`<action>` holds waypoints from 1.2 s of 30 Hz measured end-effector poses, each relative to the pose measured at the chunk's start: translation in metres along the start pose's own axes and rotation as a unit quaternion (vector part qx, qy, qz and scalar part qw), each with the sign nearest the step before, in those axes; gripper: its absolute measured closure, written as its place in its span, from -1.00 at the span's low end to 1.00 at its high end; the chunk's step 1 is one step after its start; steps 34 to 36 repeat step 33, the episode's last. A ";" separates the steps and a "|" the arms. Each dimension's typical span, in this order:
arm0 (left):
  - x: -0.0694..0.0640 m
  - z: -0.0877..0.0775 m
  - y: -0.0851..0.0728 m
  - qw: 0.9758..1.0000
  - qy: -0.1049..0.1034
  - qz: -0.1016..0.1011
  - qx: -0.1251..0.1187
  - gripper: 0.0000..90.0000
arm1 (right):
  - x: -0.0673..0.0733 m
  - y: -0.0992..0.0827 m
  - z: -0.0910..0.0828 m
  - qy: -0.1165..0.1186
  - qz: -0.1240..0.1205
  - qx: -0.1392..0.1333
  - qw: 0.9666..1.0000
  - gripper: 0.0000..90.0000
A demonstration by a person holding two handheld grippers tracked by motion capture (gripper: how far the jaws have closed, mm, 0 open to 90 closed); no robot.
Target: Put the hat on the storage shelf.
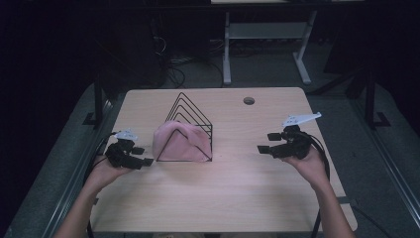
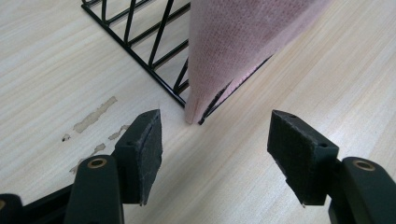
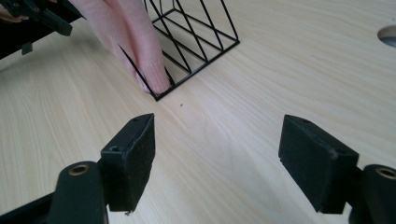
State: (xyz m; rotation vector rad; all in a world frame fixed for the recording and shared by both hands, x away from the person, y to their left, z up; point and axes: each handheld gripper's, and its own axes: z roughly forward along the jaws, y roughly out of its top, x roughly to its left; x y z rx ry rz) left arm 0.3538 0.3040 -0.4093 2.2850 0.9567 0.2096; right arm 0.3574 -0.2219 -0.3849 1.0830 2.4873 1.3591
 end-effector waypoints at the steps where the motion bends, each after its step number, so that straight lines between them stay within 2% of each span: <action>1: -0.001 0.000 -0.001 1.000 0.000 -0.002 -0.002 -0.22 | 0.000 -0.003 -0.001 -0.001 0.003 0.001 1.000 -0.41; 9: -0.003 -0.003 -0.007 1.000 0.003 -0.007 -0.011 -0.25 | -0.003 -0.024 -0.009 -0.010 0.017 0.004 1.000 -0.41; 17: -0.009 -0.003 -0.015 1.000 0.008 -0.005 -0.006 -0.27 | -0.005 -0.052 -0.017 -0.022 0.036 0.000 0.999 -0.41; 21: -0.013 -0.003 -0.018 1.000 0.009 -0.007 -0.010 -0.28 | -0.006 -0.063 -0.019 -0.026 0.040 0.009 0.999 -0.44; 25: -0.017 -0.004 -0.026 1.000 0.012 -0.017 -0.019 -0.28 | -0.001 -0.081 -0.023 -0.036 0.044 0.023 0.998 -0.45; 32: -0.031 -0.007 -0.042 0.998 0.018 -0.030 -0.042 -0.29 | 0.013 -0.101 -0.035 -0.054 0.045 0.013 0.997 -0.49; 33: -0.031 -0.007 -0.042 0.998 0.018 -0.030 -0.042 -0.29 | 0.017 -0.103 -0.036 -0.061 0.044 0.012 0.997 -0.49; 36: -0.031 -0.007 -0.042 0.998 0.018 -0.030 -0.042 -0.29 | 0.017 -0.103 -0.036 -0.061 0.044 0.012 0.997 -0.49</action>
